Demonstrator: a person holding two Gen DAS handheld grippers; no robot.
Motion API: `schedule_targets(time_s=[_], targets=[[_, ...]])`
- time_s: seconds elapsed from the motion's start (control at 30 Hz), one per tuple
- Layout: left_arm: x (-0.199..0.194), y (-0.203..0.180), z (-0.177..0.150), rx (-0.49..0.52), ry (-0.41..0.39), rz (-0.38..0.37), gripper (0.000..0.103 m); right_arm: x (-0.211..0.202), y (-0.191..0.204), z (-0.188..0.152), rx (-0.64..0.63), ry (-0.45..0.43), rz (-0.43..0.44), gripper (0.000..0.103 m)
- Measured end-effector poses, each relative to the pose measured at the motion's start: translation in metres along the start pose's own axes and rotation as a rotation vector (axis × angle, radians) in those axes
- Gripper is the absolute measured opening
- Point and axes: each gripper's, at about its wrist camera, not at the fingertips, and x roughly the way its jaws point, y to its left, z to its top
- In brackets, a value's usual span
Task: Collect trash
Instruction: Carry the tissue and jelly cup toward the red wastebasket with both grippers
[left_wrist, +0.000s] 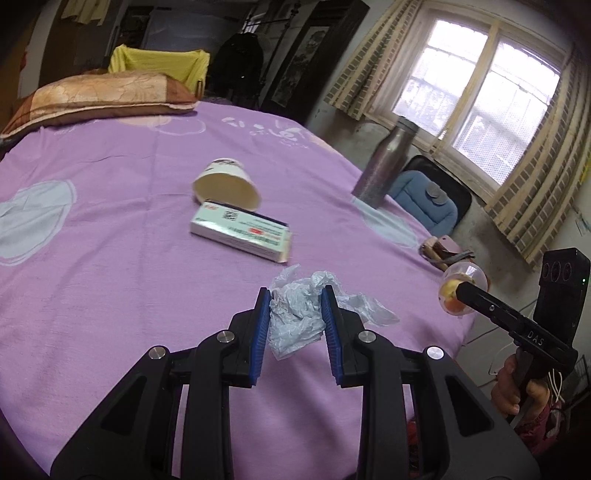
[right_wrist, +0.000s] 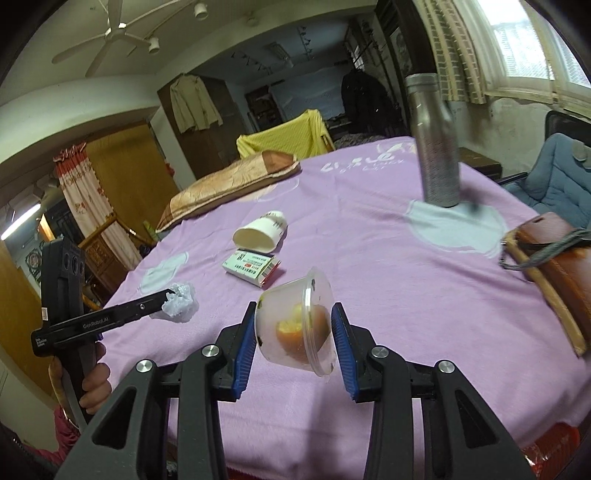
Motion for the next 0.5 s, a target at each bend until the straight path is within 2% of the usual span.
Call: schedule_targets(time_s=[0.33, 0.5], targets=[[-0.001, -0.084, -0.005, 0.114, 0.002, -0.089, 0.030, -0.077, -0.037, -0.017, 0.054, -0.115, -0.063, 0.039], [0.009, -0.127, -0.011, 0.177, 0.025, -0.146, 0.030, -0.125, -0.063, -0.031, 0.084, -0.178, -0.128, 0.039]])
